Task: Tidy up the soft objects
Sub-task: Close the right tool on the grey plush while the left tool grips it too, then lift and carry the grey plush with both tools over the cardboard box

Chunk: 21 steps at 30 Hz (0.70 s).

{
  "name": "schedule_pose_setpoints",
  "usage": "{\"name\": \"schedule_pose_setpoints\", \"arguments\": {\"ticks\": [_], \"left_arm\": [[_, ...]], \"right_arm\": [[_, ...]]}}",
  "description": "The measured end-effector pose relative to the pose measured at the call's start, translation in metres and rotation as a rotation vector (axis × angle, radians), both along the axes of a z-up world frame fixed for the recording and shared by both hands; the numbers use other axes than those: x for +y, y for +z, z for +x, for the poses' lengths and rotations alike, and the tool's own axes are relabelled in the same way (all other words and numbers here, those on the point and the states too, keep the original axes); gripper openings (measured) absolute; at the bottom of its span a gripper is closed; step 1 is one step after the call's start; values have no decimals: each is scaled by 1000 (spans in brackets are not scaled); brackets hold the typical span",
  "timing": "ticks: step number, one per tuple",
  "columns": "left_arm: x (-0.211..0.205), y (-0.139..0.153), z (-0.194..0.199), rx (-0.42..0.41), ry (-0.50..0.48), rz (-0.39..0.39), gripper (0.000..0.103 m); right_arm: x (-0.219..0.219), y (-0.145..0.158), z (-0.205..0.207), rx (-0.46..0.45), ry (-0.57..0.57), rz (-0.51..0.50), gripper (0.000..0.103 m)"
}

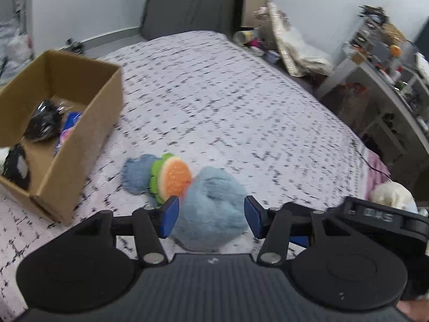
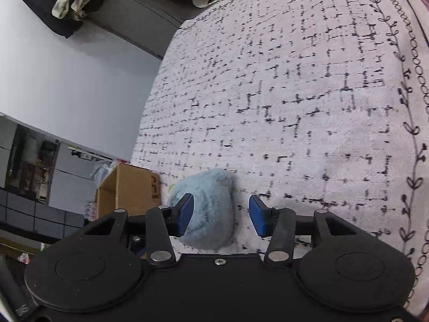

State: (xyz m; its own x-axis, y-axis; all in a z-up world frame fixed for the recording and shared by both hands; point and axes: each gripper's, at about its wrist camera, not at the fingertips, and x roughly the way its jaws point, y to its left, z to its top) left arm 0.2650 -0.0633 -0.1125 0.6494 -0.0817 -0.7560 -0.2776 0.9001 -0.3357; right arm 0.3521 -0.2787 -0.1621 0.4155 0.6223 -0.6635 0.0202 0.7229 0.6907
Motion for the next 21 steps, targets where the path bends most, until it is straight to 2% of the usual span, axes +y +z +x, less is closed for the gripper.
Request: {"name": "schedule_pose_setpoints", "arguments": {"ticks": [4, 8, 12, 13, 14, 16, 18, 21], "left_arm": [[11, -7, 3, 1, 36, -17, 53], [19, -15, 7, 10, 54, -89, 52], [18, -21, 12, 24, 51, -110, 47], [18, -24, 14, 32, 51, -119, 43], [18, -27, 16, 49, 53, -130, 37], [19, -33, 18, 74, 61, -147, 29], [19, -35, 18, 84, 69, -149, 27], [19, -33, 17, 83, 64, -150, 25]], "right_arm": [[9, -3, 5, -6, 11, 6, 47], [21, -11, 11, 6, 31, -6, 47], [32, -19, 15, 15, 59, -15, 47], [34, -22, 16, 18, 63, -17, 46], [36, -24, 17, 23, 64, -18, 44], [39, -31, 18, 38, 62, -12, 34], [41, -36, 18, 51, 68, 13, 28], [42, -31, 16, 23, 82, -8, 25]]}}
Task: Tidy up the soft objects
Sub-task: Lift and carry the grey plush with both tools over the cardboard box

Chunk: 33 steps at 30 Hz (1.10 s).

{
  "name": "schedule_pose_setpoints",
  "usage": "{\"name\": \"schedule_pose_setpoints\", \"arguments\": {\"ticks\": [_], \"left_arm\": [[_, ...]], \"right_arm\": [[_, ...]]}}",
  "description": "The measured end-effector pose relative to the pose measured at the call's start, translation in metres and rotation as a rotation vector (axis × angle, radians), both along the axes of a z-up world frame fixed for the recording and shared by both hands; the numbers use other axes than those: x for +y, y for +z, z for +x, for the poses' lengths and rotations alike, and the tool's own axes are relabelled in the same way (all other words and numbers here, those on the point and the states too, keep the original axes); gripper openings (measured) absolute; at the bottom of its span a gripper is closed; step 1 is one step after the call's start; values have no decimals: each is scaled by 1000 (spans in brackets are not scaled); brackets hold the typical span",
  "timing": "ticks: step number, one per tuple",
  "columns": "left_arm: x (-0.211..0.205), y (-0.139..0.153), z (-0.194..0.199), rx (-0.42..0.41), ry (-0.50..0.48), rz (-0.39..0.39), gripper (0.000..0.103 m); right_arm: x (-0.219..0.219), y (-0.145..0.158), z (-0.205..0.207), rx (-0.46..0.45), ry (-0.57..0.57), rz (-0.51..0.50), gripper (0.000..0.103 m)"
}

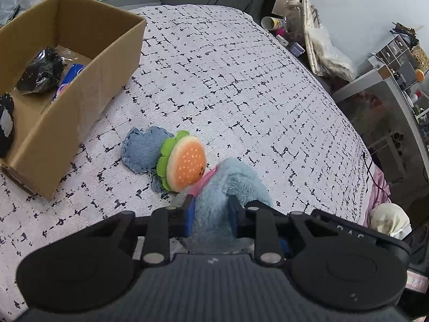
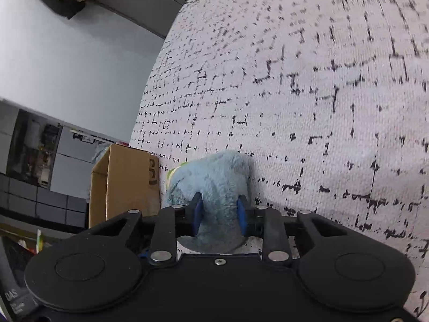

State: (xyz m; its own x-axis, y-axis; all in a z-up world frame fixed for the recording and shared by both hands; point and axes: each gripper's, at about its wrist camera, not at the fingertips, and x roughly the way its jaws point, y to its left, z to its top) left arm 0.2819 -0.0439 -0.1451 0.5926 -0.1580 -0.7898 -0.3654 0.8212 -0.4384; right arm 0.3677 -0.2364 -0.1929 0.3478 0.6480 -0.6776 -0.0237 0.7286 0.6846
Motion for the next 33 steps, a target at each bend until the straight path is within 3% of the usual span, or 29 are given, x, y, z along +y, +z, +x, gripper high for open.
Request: {"name": "schedule_pose_setpoints", "arguments": {"ticks": [21, 33], "left_arm": [[-6, 55, -35, -75, -54, 80, 22], [-1, 81, -58, -116, -90, 77, 21]], "right_arm": [[4, 53, -44, -172, 15, -2, 23], [4, 78, -77, -243, -16, 14, 23]]}}
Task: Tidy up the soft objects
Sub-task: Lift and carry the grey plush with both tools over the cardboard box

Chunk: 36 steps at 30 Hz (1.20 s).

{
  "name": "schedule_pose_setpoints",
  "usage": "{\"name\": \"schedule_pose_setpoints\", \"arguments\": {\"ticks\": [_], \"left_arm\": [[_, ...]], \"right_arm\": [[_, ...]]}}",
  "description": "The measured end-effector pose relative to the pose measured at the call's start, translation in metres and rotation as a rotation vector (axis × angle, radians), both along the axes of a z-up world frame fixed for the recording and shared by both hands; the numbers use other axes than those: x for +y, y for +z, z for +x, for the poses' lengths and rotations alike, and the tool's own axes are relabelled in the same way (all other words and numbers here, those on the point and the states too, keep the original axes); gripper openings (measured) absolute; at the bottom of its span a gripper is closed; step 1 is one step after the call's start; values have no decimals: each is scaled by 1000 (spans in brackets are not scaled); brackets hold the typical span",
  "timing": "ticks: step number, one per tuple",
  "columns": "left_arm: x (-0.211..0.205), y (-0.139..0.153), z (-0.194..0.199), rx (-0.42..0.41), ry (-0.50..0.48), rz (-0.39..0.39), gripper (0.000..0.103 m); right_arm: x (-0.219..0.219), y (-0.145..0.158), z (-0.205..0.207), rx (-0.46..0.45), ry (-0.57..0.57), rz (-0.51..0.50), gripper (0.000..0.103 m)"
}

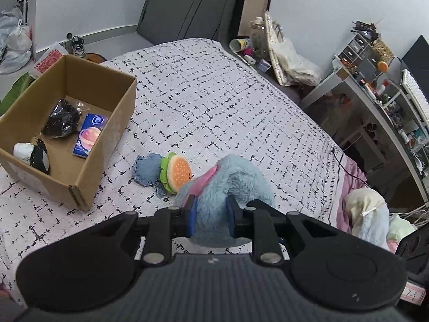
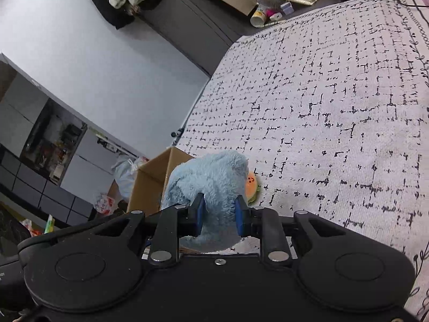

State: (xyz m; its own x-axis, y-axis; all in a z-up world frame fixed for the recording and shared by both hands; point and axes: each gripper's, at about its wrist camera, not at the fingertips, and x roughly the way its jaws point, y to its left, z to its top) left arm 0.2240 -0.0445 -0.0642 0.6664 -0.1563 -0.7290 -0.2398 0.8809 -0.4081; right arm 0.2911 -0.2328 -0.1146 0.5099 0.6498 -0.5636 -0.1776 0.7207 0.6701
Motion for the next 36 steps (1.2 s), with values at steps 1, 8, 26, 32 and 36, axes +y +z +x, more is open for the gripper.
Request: {"name": "schedule_pose_setpoints", "arguments": {"ticks": [1, 8, 26, 32, 36], "left_arm": [[0, 2, -2, -3, -7, 0, 21], [4, 12, -15, -29, -36, -10, 21], [59, 30, -31, -76, -8, -43, 21], [82, 31, -31, -87, 17, -62, 21], [98, 30, -30, -89, 33, -74, 21]], "right_arm": [[0, 2, -3, -4, -7, 3, 23], [4, 16, -19, -43, -33, -8, 23], [61, 42, -31, -117, -20, -54, 23], [85, 48, -26, -123, 1, -69, 23], [101, 49, -22, -127, 14, -85, 23]]}}
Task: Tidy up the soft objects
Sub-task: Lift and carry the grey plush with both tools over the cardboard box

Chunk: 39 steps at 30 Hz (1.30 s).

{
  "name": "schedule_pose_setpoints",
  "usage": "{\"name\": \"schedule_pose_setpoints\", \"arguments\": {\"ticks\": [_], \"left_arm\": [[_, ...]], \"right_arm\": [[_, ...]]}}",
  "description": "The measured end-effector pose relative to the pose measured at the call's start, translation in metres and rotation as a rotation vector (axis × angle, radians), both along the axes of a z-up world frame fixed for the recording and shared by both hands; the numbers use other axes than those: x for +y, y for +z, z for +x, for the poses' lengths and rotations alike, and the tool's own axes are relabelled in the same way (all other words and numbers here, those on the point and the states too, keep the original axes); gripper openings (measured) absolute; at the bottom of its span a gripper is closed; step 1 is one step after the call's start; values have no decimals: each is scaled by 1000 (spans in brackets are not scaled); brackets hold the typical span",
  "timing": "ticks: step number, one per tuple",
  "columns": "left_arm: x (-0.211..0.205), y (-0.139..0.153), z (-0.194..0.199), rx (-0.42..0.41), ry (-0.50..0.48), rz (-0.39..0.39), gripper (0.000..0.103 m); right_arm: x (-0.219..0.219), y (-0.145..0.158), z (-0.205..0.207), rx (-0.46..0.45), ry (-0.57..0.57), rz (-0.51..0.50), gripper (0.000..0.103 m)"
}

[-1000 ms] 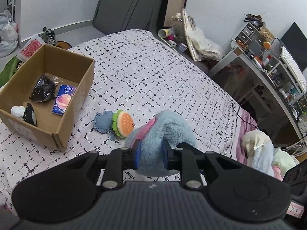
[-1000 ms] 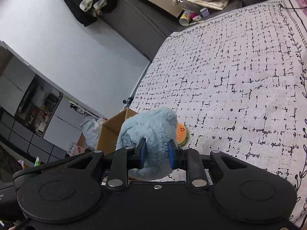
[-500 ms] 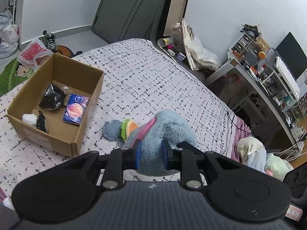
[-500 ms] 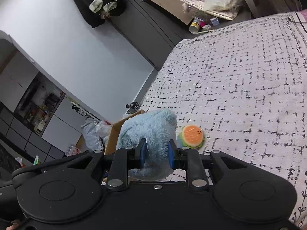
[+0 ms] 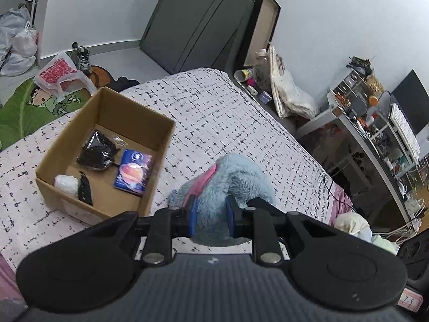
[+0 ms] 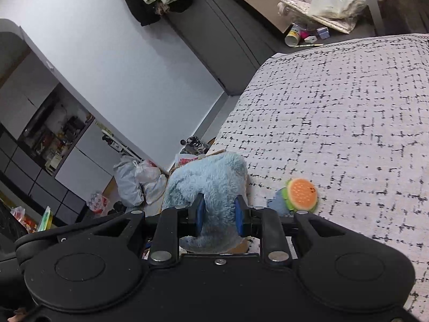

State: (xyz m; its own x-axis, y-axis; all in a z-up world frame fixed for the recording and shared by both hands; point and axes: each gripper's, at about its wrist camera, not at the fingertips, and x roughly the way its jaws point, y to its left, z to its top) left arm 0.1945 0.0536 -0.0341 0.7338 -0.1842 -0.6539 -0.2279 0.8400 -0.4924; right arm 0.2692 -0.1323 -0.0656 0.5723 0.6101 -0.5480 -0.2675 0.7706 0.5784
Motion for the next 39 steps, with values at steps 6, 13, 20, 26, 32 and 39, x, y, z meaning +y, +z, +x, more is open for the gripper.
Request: {"name": "schedule_pose_setpoints", "arguments": {"ticks": [6, 13, 20, 26, 32, 39], "left_arm": [[21, -3, 4, 6, 18, -12, 21], [47, -6, 12, 16, 45, -28, 21], [78, -9, 23, 23, 85, -38, 21], [102, -13, 36, 16, 122, -50, 19], [117, -22, 53, 25, 135, -64, 17], [124, -40, 56, 82, 133, -76, 17]], "right_arm": [[21, -1, 8, 13, 16, -9, 23], [48, -2, 17, 17, 38, -28, 23], [79, -4, 33, 36, 66, -31, 23], [102, -7, 51, 51, 77, -39, 25], [113, -14, 67, 75, 79, -43, 27], [116, -28, 70, 120, 108, -80, 28]]}}
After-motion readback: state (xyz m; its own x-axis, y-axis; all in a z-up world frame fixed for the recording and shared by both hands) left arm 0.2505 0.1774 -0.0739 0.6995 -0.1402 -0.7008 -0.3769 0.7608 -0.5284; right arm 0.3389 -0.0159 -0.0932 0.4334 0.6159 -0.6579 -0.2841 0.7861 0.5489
